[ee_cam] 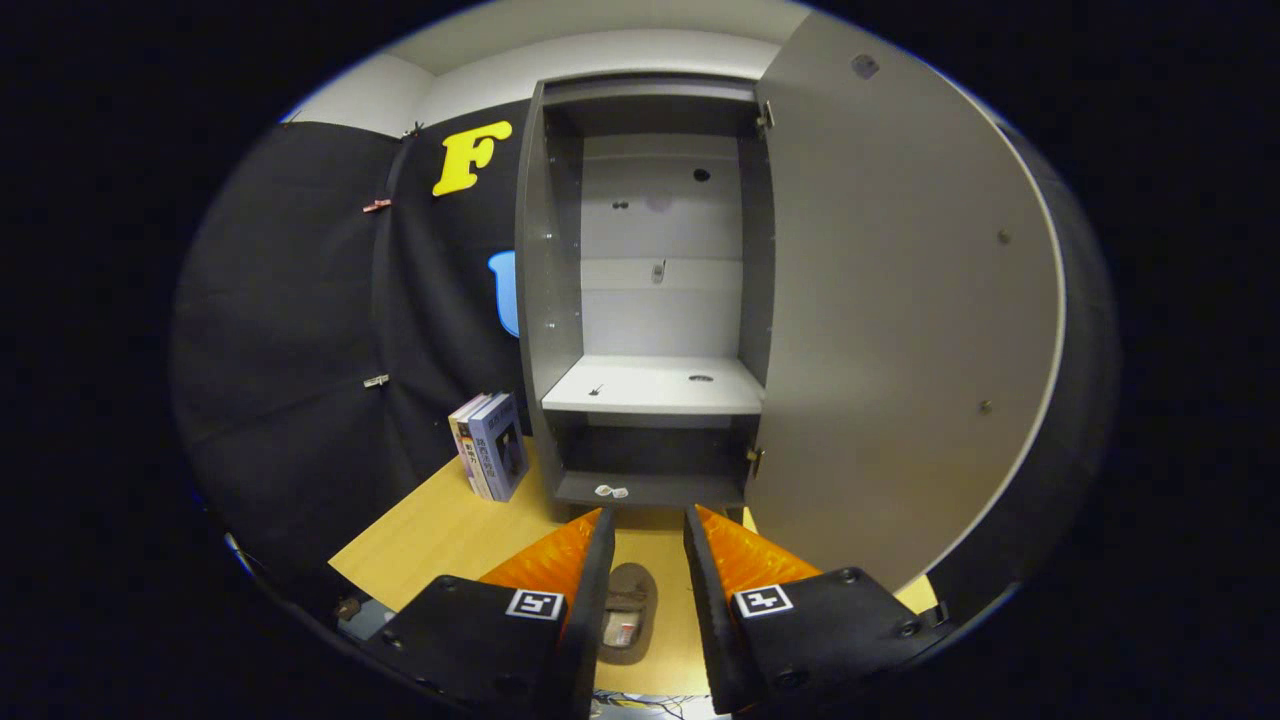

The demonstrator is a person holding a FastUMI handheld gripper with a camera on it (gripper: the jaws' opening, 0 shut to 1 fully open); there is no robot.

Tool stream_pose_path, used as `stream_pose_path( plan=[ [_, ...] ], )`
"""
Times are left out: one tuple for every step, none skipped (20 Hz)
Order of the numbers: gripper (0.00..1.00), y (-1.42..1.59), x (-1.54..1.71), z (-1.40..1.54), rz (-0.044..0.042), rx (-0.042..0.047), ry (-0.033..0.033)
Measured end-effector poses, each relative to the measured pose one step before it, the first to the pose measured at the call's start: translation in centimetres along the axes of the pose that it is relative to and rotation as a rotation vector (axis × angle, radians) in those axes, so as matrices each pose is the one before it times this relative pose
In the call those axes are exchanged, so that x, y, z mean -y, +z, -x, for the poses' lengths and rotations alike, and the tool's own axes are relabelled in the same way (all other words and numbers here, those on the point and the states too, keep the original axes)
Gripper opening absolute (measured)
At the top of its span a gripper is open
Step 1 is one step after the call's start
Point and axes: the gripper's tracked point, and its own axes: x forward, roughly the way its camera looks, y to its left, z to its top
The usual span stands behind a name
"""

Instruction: Open the shoe cabinet door, grab the shoes and put them into the shoe cabinet, then close the shoe cabinet door.

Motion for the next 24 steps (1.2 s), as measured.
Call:
stream_pose_path(
  plan=[
    [0.48, -1.342, -0.499, -1.199, -0.00458, -0.02681, -0.00658],
    [0.47, -1.078, -0.295, -0.943, 0.00183, -0.02254, -0.01205],
    [0.47, -1.328, -0.299, -1.127, 0.00216, -0.02600, -0.01151],
    [0.47, -1.468, -0.388, -1.093, 0.00135, -0.03000, -0.01291],
    [0.47, -1.373, -0.316, -0.942, -0.00166, -0.02990, -0.00629],
    [0.47, -1.651, -0.413, -0.991, -0.00333, -0.03746, -0.00537],
    [0.48, -1.526, -0.341, -0.893, -0.00560, -0.03399, -0.00294],
    [0.48, -1.416, -0.498, -0.978, -0.00926, -0.02648, 0.00382],
    [0.48, -1.378, -0.351, -1.074, -0.00861, -0.02264, -0.00075],
    [0.48, -1.214, -0.198, -1.001, -0.00721, -0.02653, -0.00412],
    [0.48, -1.287, -0.073, -1.048, -0.00385, -0.02819, -0.00497],
    [0.48, -1.230, -0.134, -1.032, -0.00155, -0.02398, -0.00578],
    [0.48, -0.995, -0.038, -0.847, -0.00119, -0.01838, -0.00371],
    [0.48, -0.826, 0.063, -0.988, -0.00328, -0.01611, -0.00705],
    [0.48, -0.806, 0.111, -0.799, -0.01059, -0.01638, -0.00478],
    [0.48, -0.912, 0.121, -0.600, -0.01209, -0.01487, -0.00550],
    [0.48, -0.697, 0.123, -0.564, -0.01060, -0.01404, -0.00269],
    [0.48, -0.760, 0.092, -0.685, -0.00394, -0.01330, -0.00405],
    [0.48, -0.750, 0.139, -0.601, -0.00030, -0.01206, -0.00310],
    [0.48, -0.758, 0.079, -0.519, 0.00012, -0.01229, -0.00175],
    [0.48, -0.835, -0.048, -0.623, -0.00191, -0.01472, 0.00118],
    [0.48, -0.614, -0.062, -0.493, -0.00341, -0.01280, 0.00273],
    [0.48, -0.523, -0.044, -0.625, -0.00334, -0.01004, 0.00140],
    [0.48, -0.294, 0.028, -0.531, -0.00292, -0.00687, 0.00131]
  ],
)
